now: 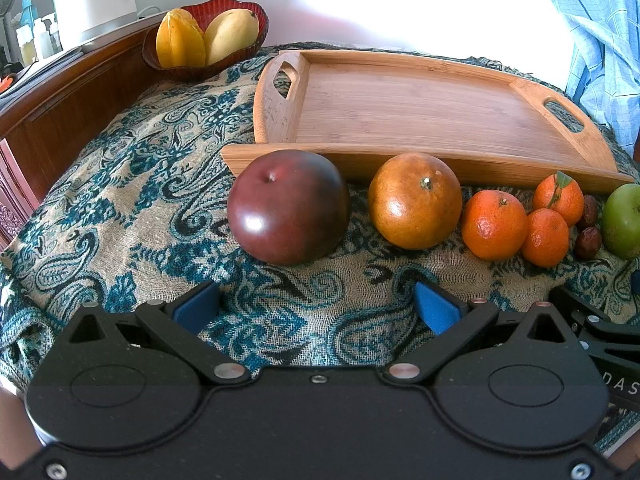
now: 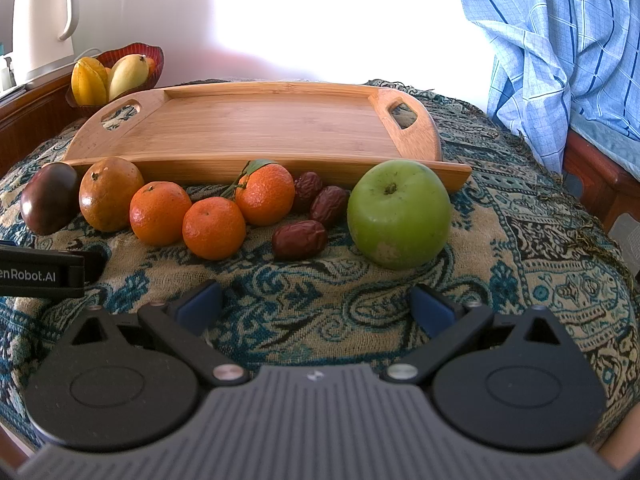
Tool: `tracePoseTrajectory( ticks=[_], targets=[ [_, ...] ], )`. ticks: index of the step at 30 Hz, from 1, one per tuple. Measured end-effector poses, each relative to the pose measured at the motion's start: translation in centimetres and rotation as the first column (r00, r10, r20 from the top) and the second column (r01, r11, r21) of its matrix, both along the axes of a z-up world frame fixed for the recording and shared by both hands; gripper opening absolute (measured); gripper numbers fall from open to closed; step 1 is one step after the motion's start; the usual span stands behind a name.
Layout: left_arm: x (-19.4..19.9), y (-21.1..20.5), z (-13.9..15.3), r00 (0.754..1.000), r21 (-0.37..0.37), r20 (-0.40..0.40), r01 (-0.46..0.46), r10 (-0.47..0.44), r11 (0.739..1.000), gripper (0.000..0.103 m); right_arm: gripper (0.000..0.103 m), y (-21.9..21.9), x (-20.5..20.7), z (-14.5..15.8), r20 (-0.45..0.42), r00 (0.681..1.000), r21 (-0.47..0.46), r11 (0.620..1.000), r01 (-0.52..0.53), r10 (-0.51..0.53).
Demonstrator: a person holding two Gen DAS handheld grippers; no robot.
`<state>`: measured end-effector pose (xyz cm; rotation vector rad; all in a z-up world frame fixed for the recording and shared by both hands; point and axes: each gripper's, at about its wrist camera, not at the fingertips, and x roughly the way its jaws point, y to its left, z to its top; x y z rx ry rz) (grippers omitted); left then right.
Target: Organize fruits
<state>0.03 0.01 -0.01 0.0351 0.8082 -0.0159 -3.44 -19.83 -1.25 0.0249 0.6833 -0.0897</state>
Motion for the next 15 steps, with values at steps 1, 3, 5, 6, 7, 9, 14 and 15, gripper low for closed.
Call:
tracePoseTrajectory(
  ticks=[1, 3, 5, 6, 7, 9, 14, 15],
  targets=[
    [0.0, 0.0, 0.0, 1.0, 0.0, 0.0, 0.0, 0.0, 1.0, 0.103, 0.103, -0.01, 0.0, 0.01, 0.0, 1.0, 0.0, 1.0, 0.0, 0.0],
    [0.0, -0.01, 0.01, 1.0, 0.001, 0.0, 0.0, 0.0, 1.0, 0.103, 0.103, -0.02, 0.0, 0.01, -0.001, 1.0, 0.001, 1.0, -0.001, 0.001],
    [0.01, 0.01, 0.01, 1.0, 0.0, -0.001, 0.001, -0.001, 1.0, 0.103, 0.103, -0.02, 0.0, 0.01, -0.001, 1.0, 0.0, 1.0, -0.002, 0.002],
    [0.04, 0.03, 0.02, 1.0, -0.001, -0.003, 0.002, -0.002, 1.0, 0.103, 0.103, 0.03, -0.05, 0.06, -0.002, 1.0, 0.0, 1.0, -0.004, 0.004],
    [0.08, 0.08, 0.03, 1.0, -0.002, -0.005, 0.003, -0.003, 1.0, 0.103, 0.103, 0.07, -0.1, 0.12, -0.003, 1.0, 0.001, 1.0, -0.006, 0.006],
    [0.05, 0.16, -0.11, 1.0, -0.003, -0.007, 0.007, -0.007, 1.0, 0.103, 0.103, 0.17, -0.2, 0.24, -0.005, 1.0, 0.002, 1.0, -0.008, 0.008],
    [0.1, 0.46, -0.13, 1.0, -0.004, 0.012, 0.028, -0.028, 1.0, 0.103, 0.103, -0.04, -0.09, 0.1, 0.002, 1.0, -0.001, 1.0, -0.005, 0.005],
    [0.03, 0.37, -0.2, 0.999, 0.0, 0.019, 0.03, -0.03, 1.0, 0.103, 0.103, -0.06, -0.13, 0.04, 0.006, 1.0, -0.002, 1.0, -0.002, 0.002]
  ],
)
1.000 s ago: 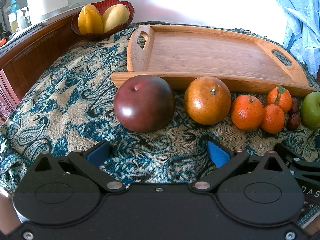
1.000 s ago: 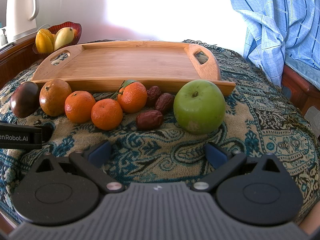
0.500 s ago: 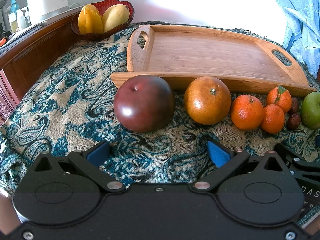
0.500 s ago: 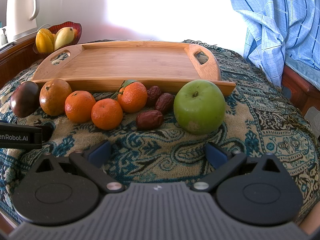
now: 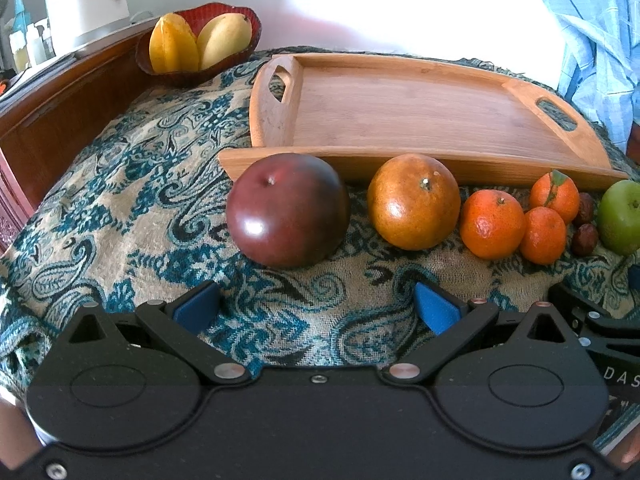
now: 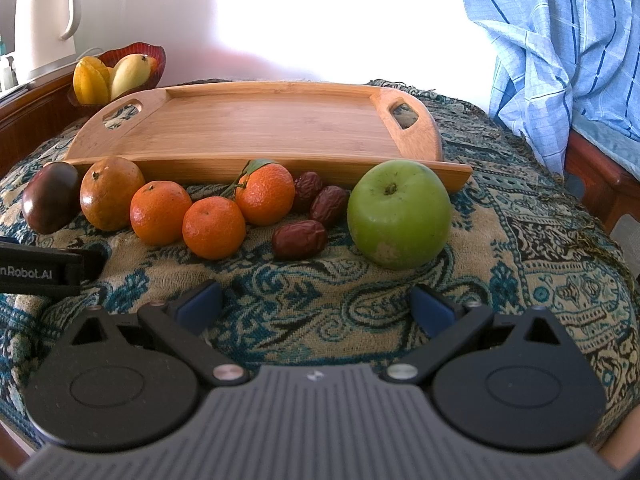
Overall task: Organize fruits
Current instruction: 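Grasp the dark red fruit with left tool while right tool grasps green apple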
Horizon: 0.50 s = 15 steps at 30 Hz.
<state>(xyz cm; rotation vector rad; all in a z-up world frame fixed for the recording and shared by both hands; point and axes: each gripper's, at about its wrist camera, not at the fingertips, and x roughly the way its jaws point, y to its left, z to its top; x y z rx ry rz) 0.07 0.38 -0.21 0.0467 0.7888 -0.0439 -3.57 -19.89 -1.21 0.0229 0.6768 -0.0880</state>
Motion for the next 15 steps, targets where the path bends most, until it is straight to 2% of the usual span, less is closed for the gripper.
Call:
tracePoseTrajectory(
  ticks=[4, 8, 12, 15],
  targets=[
    [-0.5, -0.1, 0.1, 1.0, -0.006, 0.026, -0.004, 0.004, 1.0, 0.103, 0.103, 0.4, -0.5, 0.0, 0.009, 1.0, -0.009, 1.0, 0.0, 0.0],
    [-0.8, 0.5, 0.7, 0.999, -0.016, 0.037, -0.032, 0.033, 0.999, 0.103, 0.103, -0.1, -0.2, 0.5, -0.02, 1.0, 0.009, 1.0, -0.024, 0.024],
    [-1.4, 1.2, 1.9, 0.992, 0.011, 0.111, -0.062, 0.06, 0.998, 0.103, 0.103, -0.8, -0.4, 1.3, -0.007, 0.999, 0.031, 0.999, -0.035, 0.035],
    [-1.4, 1.9, 2.6, 0.985, -0.008, 0.157, -0.077, 0.077, 0.997, 0.103, 0.103, -1.3, -0.5, 2.1, 0.016, 1.0, 0.022, 1.0, -0.015, 0.015]
  ],
)
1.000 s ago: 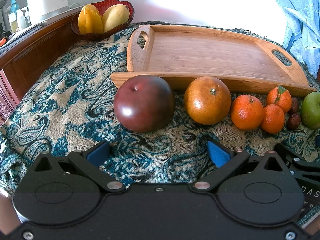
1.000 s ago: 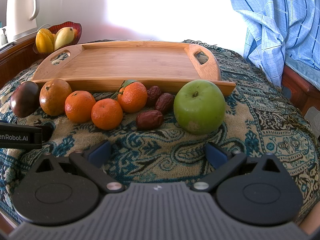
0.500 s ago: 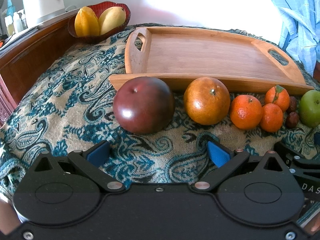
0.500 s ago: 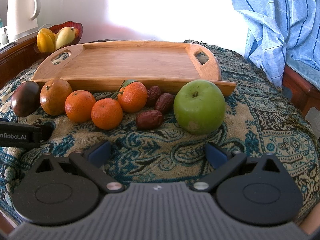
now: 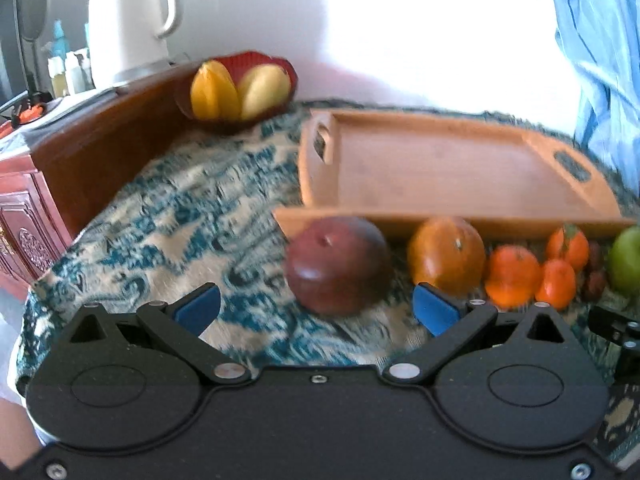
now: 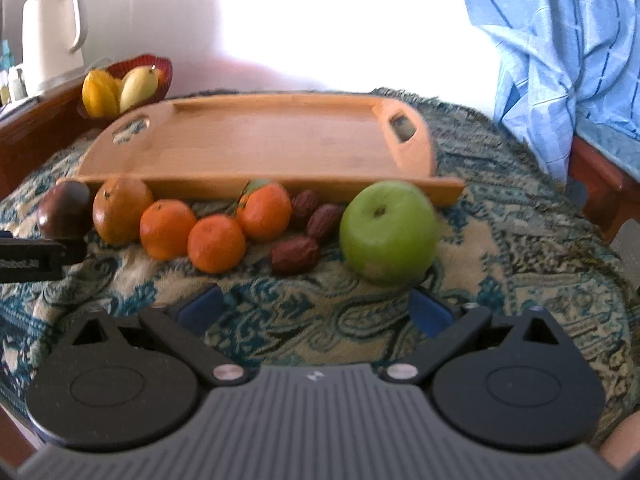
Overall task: Organize fruits
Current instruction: 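Grasp the dark red fruit with left tool while right tool grasps green apple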
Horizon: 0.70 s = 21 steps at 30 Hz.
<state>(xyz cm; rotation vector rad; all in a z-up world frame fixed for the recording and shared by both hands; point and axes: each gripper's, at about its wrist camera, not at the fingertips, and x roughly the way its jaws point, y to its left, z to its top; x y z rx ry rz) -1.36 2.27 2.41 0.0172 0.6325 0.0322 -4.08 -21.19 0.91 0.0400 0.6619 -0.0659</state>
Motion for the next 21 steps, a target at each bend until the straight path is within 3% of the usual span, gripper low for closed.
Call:
tracePoseTrajectory(
  ticks=[11, 21],
  targets=[
    [1.1, 1.2, -0.5, 1.0, -0.036, 0.014, 0.0, 0.0, 0.999, 0.095, 0.098, -1.4, 1.0, 0.7, 0.035, 0.999, -0.094, 0.995, 0.042, -0.039],
    [2.0, 0.9, -0.9, 1.0, -0.063, 0.006, 0.027, -0.027, 0.998, 0.087, 0.088, -1.8, 2.3, 0.0, 0.016, 1.0, -0.14, 0.99, 0.01, -0.007]
  ],
)
